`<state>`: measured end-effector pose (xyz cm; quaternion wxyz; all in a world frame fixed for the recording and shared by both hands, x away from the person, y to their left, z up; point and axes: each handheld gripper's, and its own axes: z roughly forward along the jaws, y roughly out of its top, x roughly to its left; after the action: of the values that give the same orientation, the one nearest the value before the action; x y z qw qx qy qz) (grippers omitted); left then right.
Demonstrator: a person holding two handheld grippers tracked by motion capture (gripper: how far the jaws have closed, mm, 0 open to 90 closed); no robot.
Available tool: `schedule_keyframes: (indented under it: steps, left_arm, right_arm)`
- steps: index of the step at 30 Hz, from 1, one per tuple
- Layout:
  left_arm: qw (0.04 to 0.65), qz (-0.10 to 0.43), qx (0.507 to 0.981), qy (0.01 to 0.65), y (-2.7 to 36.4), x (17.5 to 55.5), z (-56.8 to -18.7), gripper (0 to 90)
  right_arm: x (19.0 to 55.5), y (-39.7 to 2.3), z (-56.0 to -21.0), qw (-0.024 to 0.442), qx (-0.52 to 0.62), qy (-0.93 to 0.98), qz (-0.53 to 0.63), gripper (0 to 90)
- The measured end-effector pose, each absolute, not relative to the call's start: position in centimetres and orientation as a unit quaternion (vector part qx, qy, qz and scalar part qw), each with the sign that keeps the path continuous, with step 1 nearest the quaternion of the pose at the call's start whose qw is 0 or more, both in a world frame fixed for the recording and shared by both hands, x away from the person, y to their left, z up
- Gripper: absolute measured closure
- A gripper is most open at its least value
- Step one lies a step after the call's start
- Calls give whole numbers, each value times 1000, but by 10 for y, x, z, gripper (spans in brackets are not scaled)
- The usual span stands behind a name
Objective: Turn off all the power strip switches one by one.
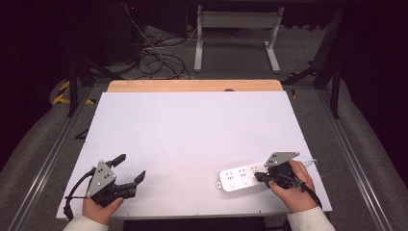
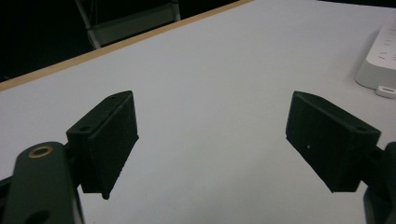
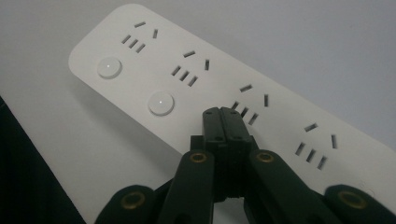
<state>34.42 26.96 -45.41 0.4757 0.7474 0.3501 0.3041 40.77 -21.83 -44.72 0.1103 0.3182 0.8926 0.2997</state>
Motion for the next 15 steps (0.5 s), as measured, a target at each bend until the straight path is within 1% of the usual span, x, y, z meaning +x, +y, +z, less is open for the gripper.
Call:
schedule_keyframes:
  steps: [15]
  left_arm:
    - [476, 306, 747, 350, 270, 344, -454, 175]
  right_arm:
    - [408, -214, -446, 115, 321, 896, 283, 900]
